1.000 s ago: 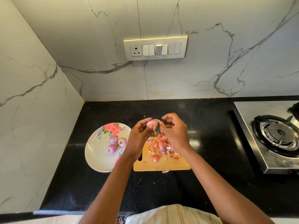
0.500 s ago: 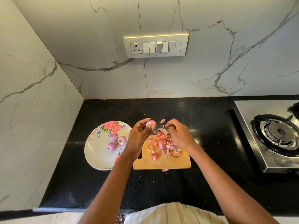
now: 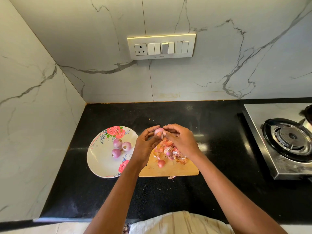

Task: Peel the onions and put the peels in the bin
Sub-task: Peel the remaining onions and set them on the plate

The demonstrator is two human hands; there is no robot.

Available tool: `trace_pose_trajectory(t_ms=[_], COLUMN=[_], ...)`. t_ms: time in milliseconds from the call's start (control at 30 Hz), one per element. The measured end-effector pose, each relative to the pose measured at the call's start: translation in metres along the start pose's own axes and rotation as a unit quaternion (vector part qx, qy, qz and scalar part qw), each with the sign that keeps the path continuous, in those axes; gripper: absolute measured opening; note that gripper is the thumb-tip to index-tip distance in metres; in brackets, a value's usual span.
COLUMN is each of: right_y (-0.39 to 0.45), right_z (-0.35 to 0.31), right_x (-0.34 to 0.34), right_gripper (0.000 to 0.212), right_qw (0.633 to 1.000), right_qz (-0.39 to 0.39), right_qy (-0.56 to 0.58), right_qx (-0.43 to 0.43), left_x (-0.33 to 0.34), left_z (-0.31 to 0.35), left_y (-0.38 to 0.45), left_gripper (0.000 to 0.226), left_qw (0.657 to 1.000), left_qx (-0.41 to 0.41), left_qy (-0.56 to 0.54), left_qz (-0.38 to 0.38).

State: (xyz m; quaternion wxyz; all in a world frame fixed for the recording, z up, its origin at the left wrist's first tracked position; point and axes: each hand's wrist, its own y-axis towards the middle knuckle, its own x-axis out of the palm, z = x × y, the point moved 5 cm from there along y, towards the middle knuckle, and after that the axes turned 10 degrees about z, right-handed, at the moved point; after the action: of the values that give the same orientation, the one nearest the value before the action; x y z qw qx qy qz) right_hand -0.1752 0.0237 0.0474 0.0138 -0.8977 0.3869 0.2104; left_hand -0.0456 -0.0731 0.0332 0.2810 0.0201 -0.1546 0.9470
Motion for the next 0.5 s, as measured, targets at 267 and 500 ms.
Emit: trace_pose_trajectory(t_ms=[267,500], right_y=[-0.0035,-0.0089], right_z=[-0.0045,-0.0048], right_x=[-0.0027,-0.0018], right_gripper=[0.024,0.020], right_qw=[0.997,0.997], right_qz=[0.046,0.053], right_qy=[-0.028,-0.017], right_qx=[-0.053,-0.049], left_x=[-0.0020,-0.0041], left_z=[0.0036,-0.0012], left_y=[-0.0001,0.0000], left_gripper=[0.041,0.028], left_qw=[1.000,1.000], left_qx=[0.012,0.011], left_qy=[0.007,0.018], left_qz=[0.007,0.008])
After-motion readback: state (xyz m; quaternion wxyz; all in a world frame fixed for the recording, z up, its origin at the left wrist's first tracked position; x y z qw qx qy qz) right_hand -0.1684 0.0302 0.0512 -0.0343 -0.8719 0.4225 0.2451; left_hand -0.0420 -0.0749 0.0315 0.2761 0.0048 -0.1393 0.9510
